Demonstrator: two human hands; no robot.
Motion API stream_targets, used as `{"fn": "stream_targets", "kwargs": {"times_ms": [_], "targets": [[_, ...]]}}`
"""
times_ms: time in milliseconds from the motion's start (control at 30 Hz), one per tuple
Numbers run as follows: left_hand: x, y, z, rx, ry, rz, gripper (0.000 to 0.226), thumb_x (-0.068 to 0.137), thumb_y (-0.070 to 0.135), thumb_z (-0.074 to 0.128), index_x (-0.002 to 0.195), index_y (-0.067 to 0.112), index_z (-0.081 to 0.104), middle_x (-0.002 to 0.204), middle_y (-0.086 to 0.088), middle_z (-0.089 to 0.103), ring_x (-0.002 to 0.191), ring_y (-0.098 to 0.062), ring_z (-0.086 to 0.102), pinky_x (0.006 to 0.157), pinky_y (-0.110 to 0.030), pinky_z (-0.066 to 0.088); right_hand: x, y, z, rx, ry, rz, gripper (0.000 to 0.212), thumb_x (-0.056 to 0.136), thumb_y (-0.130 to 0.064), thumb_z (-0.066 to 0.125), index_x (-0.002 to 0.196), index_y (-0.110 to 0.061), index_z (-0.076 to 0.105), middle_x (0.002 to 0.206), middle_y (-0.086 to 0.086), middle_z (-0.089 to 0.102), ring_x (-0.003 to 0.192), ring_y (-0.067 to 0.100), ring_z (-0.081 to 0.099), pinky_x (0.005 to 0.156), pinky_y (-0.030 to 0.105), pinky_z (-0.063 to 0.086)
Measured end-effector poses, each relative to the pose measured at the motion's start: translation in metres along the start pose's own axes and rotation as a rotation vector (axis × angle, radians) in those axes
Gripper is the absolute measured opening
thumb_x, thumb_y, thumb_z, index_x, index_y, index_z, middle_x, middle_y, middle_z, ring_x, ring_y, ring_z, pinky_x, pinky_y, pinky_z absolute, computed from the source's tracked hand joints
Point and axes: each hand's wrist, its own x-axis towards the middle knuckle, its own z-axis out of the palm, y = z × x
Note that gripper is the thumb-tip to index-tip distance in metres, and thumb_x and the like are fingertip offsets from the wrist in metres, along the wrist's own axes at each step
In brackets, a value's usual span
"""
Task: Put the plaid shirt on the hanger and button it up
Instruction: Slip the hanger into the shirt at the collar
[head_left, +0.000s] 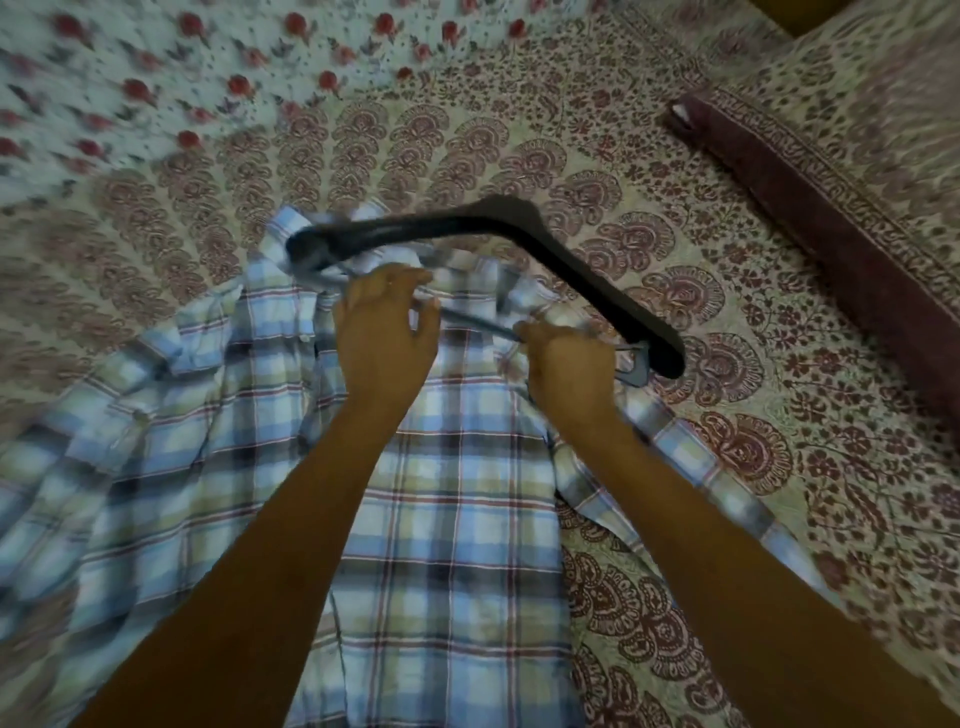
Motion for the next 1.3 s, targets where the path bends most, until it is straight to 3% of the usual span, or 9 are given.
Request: {"fn": "stream_targets", "kwargs": {"times_ms": [200,433,533,600,733,800,1000,1133,1300], "targets": [[0.001,-0.045,-0.035,0.442,-0.156,-0.245,0.074,0.089,0.039,0.056,0.146,0.016,0.016,0.152,-0.014,0.024,0.141,-0.033,0.019,0.112,-0.054,0.015,-0.027,-0.068,0.013,0.088,0.181,-0.328,0.041,0.056,0.0,0.045,0.078,-0.018,0.074,0.058,-0.003,0.067,0.05,0.016,0.061,0.045,0.015,0.041],[-0.014,-0.115,-0.069,0.335,-0.21,-0.485,0.053,0.086,0.032,0.061,0.132,0.016,0.042,0.124,-0.018,0.052,0.122,-0.039,0.041,0.107,-0.058,0.024,-0.054,-0.106,0.023,0.228,0.212,-0.415,0.041,0.072,0.0,0.038,0.084,-0.012,0.075,0.079,0.0,0.074,0.068,0.017,0.069,0.065,0.022,0.055],[-0.017,-0.131,-0.078,0.215,-0.179,-0.428,0.037,0.091,0.028,0.057,0.125,0.014,0.049,0.108,-0.019,0.063,0.099,-0.039,0.057,0.086,-0.046,0.043,-0.056,-0.12,0.025,0.197,0.189,-0.456,0.039,0.076,-0.004,0.039,0.086,-0.012,0.075,0.08,0.0,0.074,0.072,0.016,0.07,0.074,0.025,0.055],[-0.019,-0.136,-0.082,0.15,-0.122,-0.429,0.034,0.092,0.026,0.056,0.123,0.015,0.05,0.106,-0.018,0.064,0.095,-0.039,0.058,0.082,-0.045,0.044,-0.052,-0.125,0.029,0.183,0.194,-0.443,0.038,0.077,-0.004,0.04,0.087,-0.013,0.074,0.083,0.0,0.074,0.077,0.017,0.07,0.081,0.028,0.054],[-0.013,-0.158,-0.1,0.101,0.029,-0.524,0.027,0.091,0.018,0.053,0.118,0.014,0.052,0.106,-0.018,0.063,0.099,-0.041,0.056,0.097,-0.052,0.038,-0.03,-0.141,0.038,0.187,0.236,-0.348,0.03,0.081,-0.003,0.055,0.107,-0.01,0.066,0.107,0.007,0.069,0.104,0.023,0.06,0.101,0.035,0.039],[-0.009,-0.173,-0.11,0.071,0.079,-0.56,0.024,0.092,0.018,0.053,0.115,0.013,0.051,0.105,-0.019,0.063,0.097,-0.041,0.057,0.096,-0.056,0.04,-0.021,-0.145,0.037,0.231,0.219,-0.243,0.029,0.082,-0.011,0.059,0.111,-0.011,0.06,0.11,0.01,0.064,0.106,0.024,0.05,0.094,0.035,0.036],[0.004,-0.213,-0.125,0.154,0.015,-0.63,0.024,0.092,0.018,0.053,0.112,0.004,0.049,0.101,-0.025,0.061,0.094,-0.044,0.058,0.089,-0.057,0.044,0.002,-0.149,0.056,0.3,-0.005,0.013,0.021,0.08,-0.018,0.049,0.094,-0.012,0.063,0.091,0.01,0.064,0.082,0.032,0.062,0.068,0.039,0.05],[0.02,-0.233,-0.119,0.097,-0.089,-0.65,0.03,0.091,0.022,0.055,0.115,0.004,0.05,0.106,-0.025,0.061,0.098,-0.043,0.058,0.089,-0.055,0.046,0.036,-0.148,0.08,0.205,-0.243,0.11,0.026,0.086,-0.015,0.054,0.11,-0.007,0.059,0.106,0.017,0.06,0.097,0.037,0.056,0.077,0.043,0.047],[0.042,-0.264,-0.131,0.054,-0.153,-0.574,0.036,0.091,0.023,0.055,0.119,0.001,0.048,0.108,-0.027,0.059,0.098,-0.042,0.057,0.08,-0.045,0.043,0.08,-0.155,0.113,0.172,-0.318,0.046,0.034,0.089,-0.03,0.054,0.114,-0.008,0.054,0.111,0.016,0.055,0.101,0.036,0.053,0.077,0.04,0.044]]}}
